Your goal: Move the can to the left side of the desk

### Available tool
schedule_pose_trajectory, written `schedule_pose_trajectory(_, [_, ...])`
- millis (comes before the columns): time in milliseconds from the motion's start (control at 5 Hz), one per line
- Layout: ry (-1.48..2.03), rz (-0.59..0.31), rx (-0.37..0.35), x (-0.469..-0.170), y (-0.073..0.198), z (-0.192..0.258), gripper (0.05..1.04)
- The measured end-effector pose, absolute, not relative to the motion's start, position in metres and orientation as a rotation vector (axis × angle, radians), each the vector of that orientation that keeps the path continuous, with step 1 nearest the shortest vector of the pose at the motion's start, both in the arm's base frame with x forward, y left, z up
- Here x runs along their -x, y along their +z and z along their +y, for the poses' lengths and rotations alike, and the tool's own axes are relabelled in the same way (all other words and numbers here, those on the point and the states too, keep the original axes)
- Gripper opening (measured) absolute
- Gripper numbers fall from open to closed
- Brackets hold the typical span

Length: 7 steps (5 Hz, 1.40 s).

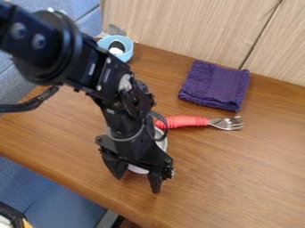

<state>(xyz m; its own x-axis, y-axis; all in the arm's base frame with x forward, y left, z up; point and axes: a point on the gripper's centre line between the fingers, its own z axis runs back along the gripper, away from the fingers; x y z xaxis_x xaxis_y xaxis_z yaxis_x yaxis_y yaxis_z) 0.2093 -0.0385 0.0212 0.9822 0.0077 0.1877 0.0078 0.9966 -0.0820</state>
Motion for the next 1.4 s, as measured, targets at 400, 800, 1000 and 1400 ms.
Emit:
schedule_pose_trajectory(400, [0.083, -0.181, 0.083, -0.228, 0.013, -0.015, 0.999])
schedule_pose_trajectory(800, [0.140, -0.203, 0.090, -0.248, 0.013, 0.006, 1.001])
schedule_pose_trajectory(1000, [0.169, -0.209, 0.089, -0.253, 0.013, 0.018, 1.000])
schedule_pose_trajectory(1400, [0.234, -0.221, 0.086, -0.275, 0.014, 0.048, 1.000])
